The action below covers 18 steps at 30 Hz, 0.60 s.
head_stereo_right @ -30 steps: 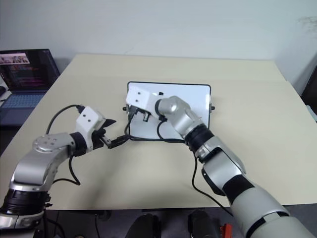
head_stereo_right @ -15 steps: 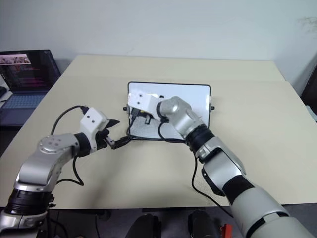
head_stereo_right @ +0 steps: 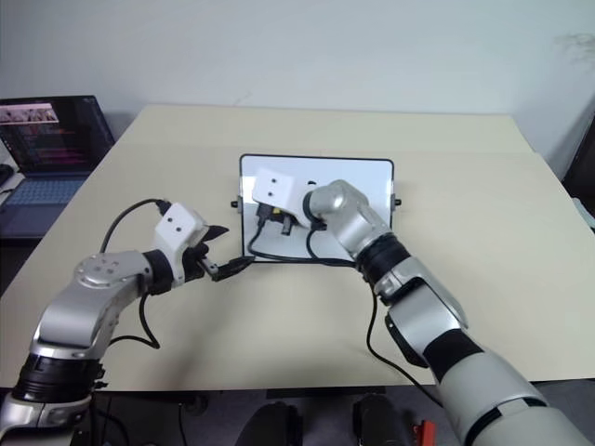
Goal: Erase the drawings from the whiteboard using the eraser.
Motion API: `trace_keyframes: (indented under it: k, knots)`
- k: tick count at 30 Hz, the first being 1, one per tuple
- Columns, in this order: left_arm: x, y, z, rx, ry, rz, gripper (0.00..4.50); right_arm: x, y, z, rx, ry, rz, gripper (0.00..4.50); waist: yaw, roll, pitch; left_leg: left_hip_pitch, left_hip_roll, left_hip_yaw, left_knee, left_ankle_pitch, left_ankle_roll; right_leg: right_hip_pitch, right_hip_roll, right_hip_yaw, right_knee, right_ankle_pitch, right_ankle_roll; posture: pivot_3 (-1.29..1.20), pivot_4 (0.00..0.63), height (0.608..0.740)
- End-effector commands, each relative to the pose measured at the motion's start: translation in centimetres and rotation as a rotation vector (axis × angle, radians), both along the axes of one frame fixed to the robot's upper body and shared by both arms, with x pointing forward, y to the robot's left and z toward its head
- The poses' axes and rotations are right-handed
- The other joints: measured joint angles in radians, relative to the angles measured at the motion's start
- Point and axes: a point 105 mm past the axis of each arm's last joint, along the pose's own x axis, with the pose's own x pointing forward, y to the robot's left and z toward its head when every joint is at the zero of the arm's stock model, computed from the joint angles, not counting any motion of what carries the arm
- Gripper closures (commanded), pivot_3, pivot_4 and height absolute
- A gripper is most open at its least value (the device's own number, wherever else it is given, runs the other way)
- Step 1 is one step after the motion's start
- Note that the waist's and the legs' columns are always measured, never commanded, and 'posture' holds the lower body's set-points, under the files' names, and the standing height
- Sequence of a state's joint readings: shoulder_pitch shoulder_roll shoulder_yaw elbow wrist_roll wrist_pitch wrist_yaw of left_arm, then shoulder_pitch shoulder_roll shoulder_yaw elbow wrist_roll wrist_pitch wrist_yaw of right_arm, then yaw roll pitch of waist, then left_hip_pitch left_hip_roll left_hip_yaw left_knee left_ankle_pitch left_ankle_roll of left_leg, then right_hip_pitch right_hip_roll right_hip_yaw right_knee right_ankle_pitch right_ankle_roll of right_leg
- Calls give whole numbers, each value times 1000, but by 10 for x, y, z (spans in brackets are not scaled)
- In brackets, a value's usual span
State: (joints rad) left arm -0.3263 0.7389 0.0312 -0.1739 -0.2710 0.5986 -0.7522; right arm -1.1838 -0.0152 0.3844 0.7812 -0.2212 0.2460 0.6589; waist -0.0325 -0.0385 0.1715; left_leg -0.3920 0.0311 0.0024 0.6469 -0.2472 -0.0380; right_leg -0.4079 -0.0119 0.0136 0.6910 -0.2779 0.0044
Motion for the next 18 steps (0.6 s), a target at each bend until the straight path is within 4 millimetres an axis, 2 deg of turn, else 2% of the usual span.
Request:
trace_keyframes:
  k: [1, 9, 15, 18]
  knots:
    - [1, -5, 13, 3, -58, -25, 0, 11, -11, 10, 84, 6, -87, 3533, 1, 0, 0, 0, 0, 0, 0, 0, 0, 0, 0, 0, 0, 0, 0, 0, 150, 740]
    - [0, -6, 12, 0, -57, -25, 0, -5, -13, -25, 24, 133, -17, 3533, 0, 0, 0, -1, -1, 0, 0, 0, 0, 1, -1, 0, -2, 0, 0, 0, 150, 740]
    - [0, -7, 12, -2, -56, -28, 0, 9, -17, -4, 87, 54, -106, 3533, 1, 0, 0, 1, -1, 0, 0, 0, 0, 1, -1, 0, 0, 0, 0, 0, 150, 740]
    - [0, -7, 12, -3, -55, -30, 0, 5, -18, -14, 50, 92, -84, 3533, 2, 0, 0, 1, -1, 0, 0, 0, 0, 1, -1, 0, 0, 0, 0, 0, 150, 740]
